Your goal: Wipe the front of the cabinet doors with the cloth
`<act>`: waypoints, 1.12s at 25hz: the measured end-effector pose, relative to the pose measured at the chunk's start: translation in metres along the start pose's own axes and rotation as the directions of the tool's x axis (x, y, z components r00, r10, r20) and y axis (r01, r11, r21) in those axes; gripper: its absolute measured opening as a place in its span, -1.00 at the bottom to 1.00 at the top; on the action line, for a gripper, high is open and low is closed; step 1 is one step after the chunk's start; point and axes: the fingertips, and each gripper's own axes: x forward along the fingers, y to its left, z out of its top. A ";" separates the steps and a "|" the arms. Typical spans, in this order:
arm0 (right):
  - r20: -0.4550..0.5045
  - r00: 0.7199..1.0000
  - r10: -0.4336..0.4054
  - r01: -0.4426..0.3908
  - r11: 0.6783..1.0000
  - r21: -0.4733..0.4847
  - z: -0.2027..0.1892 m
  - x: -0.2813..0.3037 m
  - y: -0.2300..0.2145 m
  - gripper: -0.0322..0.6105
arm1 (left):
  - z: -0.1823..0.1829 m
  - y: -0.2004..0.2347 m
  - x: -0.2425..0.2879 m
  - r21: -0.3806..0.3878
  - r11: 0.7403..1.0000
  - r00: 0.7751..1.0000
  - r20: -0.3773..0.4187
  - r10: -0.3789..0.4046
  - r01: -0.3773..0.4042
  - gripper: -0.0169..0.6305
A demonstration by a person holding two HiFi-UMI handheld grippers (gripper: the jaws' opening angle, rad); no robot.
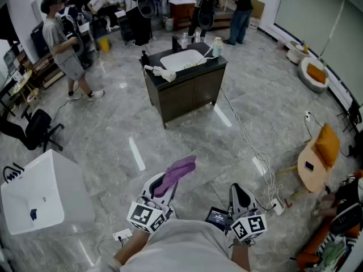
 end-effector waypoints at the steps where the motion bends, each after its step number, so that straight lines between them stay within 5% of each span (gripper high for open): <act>1: 0.005 1.000 0.012 -0.012 1.000 -0.002 0.001 -0.003 0.001 -0.82 | -0.004 -0.005 -0.003 -0.002 1.000 1.000 -0.013 0.003 -0.003 -0.66; 7: 0.002 0.998 0.057 -0.057 0.998 -0.020 0.006 -0.028 -0.009 -0.82 | -0.032 -0.035 -0.017 -0.060 0.997 0.996 -0.081 0.033 -0.038 -0.66; 19: -0.031 0.999 0.038 -0.038 0.999 -0.012 -0.006 -0.086 -0.056 -0.82 | -0.034 -0.084 0.000 -0.032 0.997 0.997 -0.028 0.070 -0.071 -0.66; 28: -0.066 0.997 0.026 -0.023 0.999 0.041 -0.013 -0.067 -0.093 -0.81 | -0.052 -0.079 0.038 0.014 0.997 0.992 -0.099 0.075 -0.074 -0.66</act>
